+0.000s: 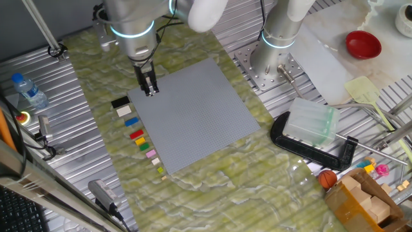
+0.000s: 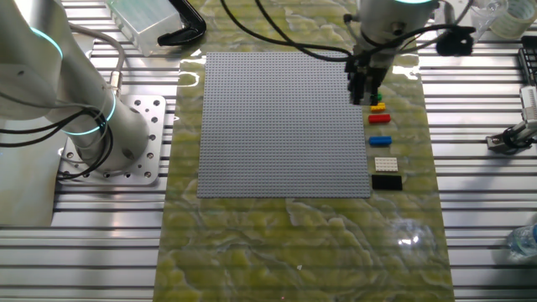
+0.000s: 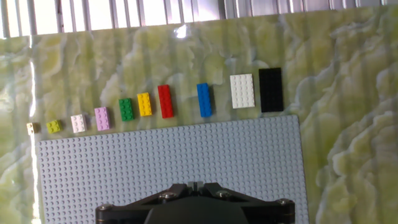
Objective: Build with small Lego blocks
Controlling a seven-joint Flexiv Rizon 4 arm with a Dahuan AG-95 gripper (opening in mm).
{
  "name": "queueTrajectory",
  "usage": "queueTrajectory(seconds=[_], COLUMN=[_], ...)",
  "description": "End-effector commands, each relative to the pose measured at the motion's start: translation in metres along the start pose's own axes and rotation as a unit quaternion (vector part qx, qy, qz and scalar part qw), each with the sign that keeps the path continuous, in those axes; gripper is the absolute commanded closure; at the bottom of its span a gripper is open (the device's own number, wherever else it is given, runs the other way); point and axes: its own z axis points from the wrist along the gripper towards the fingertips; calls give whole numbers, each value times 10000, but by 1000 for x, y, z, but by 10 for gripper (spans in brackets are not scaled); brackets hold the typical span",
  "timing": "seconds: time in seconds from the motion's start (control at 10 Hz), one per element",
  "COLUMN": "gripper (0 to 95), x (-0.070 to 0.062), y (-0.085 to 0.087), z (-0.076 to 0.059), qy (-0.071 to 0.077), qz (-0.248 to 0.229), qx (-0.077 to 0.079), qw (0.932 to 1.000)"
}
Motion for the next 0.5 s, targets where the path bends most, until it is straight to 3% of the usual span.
queueTrajectory(seconds=[0.1, 0.5], gripper=[950, 950], x=[-10, -24], y=[3, 5], z=[4, 18], qy=[-15, -8], qz=[-51, -162], qx=[3, 39], qw=[10000, 9999])
